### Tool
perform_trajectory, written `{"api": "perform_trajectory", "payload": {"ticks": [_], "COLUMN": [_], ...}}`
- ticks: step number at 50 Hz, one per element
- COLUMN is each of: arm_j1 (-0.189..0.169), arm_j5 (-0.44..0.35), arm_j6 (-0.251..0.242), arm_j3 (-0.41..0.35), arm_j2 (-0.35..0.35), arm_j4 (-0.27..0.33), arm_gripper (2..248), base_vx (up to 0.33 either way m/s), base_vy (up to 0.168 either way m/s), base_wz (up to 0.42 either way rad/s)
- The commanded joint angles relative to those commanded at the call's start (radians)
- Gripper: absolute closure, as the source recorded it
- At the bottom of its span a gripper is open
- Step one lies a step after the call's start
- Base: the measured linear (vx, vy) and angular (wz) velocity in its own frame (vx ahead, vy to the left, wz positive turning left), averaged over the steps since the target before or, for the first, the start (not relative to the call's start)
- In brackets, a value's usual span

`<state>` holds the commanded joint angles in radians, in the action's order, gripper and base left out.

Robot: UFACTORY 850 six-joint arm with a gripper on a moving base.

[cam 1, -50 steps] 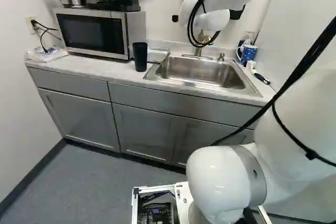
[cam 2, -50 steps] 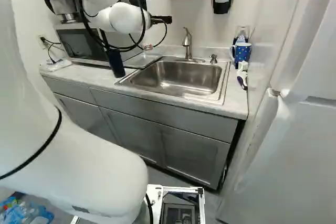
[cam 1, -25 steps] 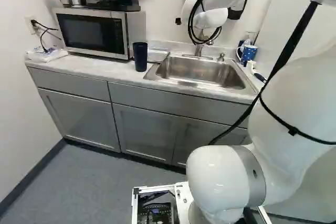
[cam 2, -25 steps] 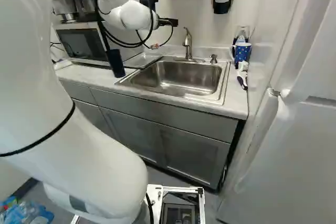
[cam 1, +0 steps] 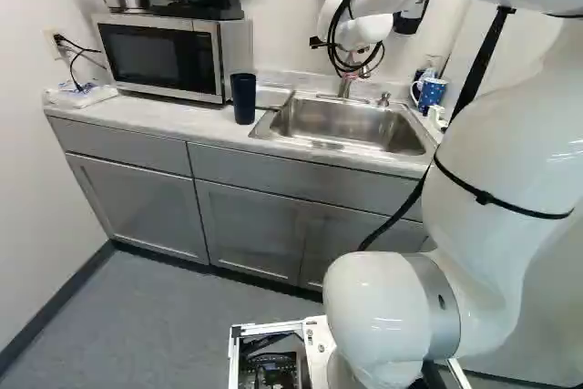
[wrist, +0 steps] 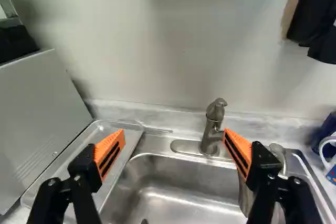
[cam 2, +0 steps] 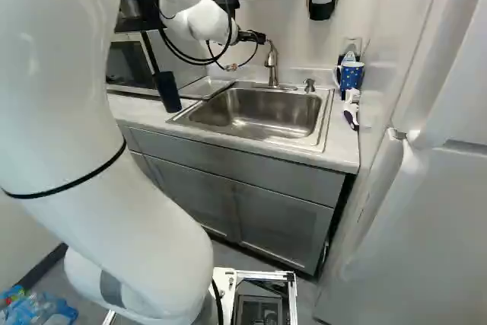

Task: Rinse the cup and place it in the tray

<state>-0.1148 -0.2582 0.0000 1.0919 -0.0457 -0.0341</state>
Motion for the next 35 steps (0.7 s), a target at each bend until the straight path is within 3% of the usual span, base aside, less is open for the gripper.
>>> {"api": "perform_trajectory", "payload": {"ticks": [35], "arm_j1": [-0.013], "arm_j5": [0.071], "arm_j6": [0.000], "arm_j3": [0.155], "arm_j2": [-0.146], "arm_j4": [0.000], "arm_gripper": [3], "base_vx": [0.000], "base_vy": [0.000], "base_wz": [0.000]}}
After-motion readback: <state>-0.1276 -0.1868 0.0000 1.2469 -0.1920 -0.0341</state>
